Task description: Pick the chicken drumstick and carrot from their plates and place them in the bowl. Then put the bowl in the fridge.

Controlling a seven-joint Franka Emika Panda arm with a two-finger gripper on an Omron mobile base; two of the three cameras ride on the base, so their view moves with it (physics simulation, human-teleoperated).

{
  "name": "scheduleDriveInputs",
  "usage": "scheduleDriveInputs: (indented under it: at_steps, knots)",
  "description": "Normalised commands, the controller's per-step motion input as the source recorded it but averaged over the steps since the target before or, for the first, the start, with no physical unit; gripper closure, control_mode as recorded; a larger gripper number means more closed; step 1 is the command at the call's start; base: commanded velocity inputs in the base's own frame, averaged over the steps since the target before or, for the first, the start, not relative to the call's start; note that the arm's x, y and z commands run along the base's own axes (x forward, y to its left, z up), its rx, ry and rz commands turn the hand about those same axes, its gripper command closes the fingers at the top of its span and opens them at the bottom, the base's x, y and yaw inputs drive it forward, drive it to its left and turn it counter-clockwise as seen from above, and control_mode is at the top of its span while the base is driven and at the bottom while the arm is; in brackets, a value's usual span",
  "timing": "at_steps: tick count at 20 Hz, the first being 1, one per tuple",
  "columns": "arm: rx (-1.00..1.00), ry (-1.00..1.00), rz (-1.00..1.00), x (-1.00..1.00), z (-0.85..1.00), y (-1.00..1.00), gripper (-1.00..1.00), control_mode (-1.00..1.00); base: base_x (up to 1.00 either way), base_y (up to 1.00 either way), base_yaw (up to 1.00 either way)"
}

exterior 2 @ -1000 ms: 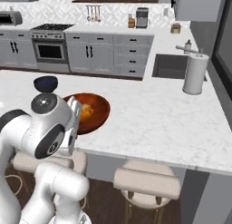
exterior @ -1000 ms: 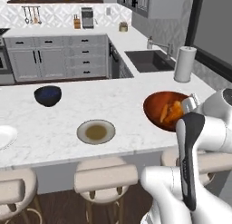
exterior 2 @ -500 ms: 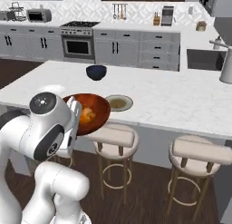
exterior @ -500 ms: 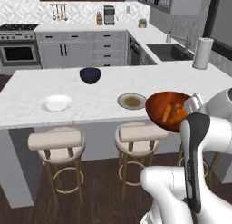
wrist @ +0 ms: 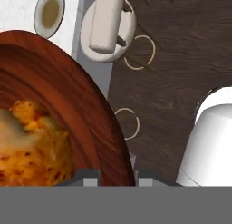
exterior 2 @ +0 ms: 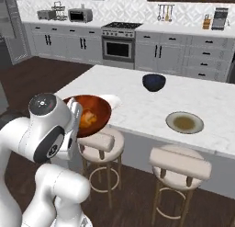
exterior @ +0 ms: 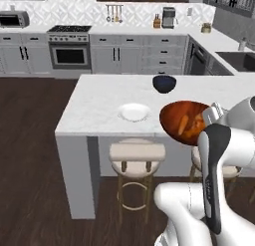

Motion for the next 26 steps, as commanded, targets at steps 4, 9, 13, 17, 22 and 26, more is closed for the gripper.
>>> scheduleDriveInputs:
  at_steps: [4,9,13,17,22,26]
  knots:
    - [0.0,0.0,0.0,0.0,0.0,0.0,1.0,1.0,0.57,1.0,0.13]
    - [0.0,0.0,0.0,0.0,0.0,0.0,1.0,1.0,0.54,1.0,0.09]
    - [0.0,0.0,0.0,0.0,0.0,0.0,1.0,1.0,0.62,1.0,0.02]
    - [0.0,0.0,0.0,0.0,0.0,0.0,1.0,1.0,0.84,1.0,0.0]
    - [0.0,0.0,0.0,0.0,0.0,0.0,1.0,1.0,1.0,1.0,0.0]
    - [0.0,0.0,0.0,0.0,0.0,0.0,1.0,1.0,0.85,1.0,0.0]
